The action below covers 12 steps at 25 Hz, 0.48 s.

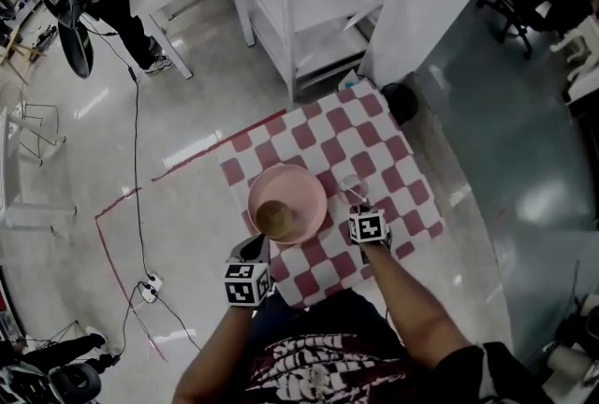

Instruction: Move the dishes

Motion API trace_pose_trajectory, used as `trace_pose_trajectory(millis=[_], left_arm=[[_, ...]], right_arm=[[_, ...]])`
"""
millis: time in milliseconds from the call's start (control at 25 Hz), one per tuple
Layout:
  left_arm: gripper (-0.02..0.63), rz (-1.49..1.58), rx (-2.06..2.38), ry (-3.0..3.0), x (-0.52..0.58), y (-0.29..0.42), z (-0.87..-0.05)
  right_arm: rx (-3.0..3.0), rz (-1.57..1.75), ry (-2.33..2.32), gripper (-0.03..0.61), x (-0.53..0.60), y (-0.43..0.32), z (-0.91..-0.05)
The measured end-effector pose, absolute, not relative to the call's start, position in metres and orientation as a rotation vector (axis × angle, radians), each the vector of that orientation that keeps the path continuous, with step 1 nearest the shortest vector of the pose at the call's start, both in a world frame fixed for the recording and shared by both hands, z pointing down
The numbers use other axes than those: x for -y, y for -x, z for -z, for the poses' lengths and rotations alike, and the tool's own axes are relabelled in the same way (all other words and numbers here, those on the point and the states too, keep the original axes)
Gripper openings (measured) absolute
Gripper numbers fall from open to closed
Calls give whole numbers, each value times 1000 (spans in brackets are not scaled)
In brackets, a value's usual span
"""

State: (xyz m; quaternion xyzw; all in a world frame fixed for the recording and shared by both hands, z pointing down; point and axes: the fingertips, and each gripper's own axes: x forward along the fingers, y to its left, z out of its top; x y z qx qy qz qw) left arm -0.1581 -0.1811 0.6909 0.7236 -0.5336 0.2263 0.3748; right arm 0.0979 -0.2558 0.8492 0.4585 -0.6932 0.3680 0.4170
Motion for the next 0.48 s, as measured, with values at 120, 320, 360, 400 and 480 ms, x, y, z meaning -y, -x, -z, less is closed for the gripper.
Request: trace_pose_trajectory(millis=[120, 320, 360, 400, 480], left_arm=[[24, -571, 1356, -1845, 184, 160, -690], [25, -546, 1333, -1831, 191, 161, -693], [25, -546, 1329, -1837, 194, 160, -693], [23, -550, 1324, -1846, 196, 159, -693], [23, -562, 1310, -1865, 200, 156, -692]], right_arm=[[1724, -919, -1117, 80, 253, -101, -852], [1744, -968, -1056, 78, 238, -96, -841], [1737, -991, -1029, 78, 228, -94, -842], [1720, -1007, -1011, 78, 217, -95, -843], [1694, -1012, -1005, 78, 199, -102, -844]])
